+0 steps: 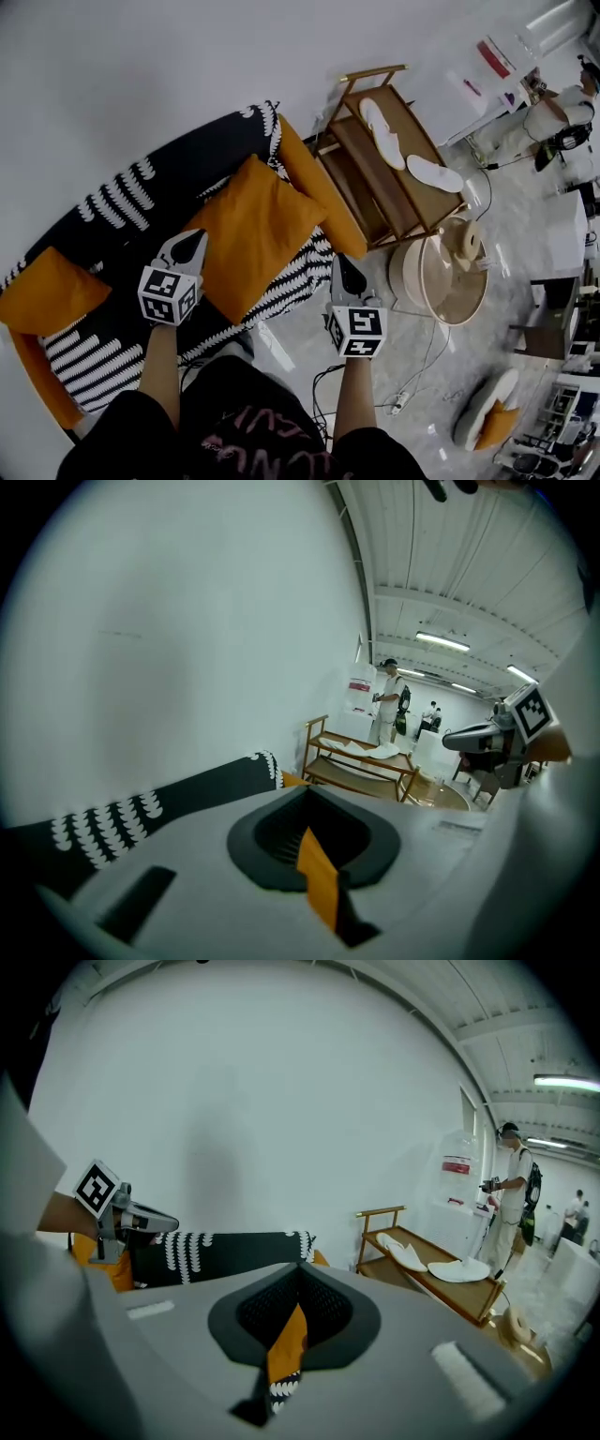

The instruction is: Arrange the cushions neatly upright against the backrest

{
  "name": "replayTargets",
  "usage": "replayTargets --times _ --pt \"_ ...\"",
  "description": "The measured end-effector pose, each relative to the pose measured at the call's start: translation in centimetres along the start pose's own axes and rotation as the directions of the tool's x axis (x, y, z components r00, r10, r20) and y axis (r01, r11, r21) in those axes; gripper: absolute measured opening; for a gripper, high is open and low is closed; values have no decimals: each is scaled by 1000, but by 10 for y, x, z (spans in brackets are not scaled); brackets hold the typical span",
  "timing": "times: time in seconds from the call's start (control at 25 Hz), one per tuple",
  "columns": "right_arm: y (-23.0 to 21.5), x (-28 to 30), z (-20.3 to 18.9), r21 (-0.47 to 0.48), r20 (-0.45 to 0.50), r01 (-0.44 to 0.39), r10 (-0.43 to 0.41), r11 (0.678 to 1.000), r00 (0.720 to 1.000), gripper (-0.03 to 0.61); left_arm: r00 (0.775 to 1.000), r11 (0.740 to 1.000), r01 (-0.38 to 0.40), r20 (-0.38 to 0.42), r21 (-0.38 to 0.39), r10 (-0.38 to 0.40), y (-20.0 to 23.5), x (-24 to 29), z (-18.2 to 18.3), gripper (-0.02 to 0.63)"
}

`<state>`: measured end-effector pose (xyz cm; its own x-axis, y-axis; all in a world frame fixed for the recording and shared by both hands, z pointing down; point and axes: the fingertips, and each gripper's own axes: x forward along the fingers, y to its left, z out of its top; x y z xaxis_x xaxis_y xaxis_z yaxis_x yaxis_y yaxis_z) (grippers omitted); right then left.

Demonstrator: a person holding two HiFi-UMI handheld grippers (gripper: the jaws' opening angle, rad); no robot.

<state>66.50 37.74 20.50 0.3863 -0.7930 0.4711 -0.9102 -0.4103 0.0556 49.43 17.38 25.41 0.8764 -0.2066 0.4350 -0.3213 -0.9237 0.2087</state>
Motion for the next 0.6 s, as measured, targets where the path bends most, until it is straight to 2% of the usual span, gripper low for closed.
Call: replayTargets --times 0.36,0.6 --pt "6 75 8 -54 -71 -118 114 992 991 9 997 995 -81 -24 -50 80 38 8 -8 -3" --pt "10 128 2 -107 -123 -262 249 959 961 9 977 970 -210 -66 -122 203 53 9 -39 -3"
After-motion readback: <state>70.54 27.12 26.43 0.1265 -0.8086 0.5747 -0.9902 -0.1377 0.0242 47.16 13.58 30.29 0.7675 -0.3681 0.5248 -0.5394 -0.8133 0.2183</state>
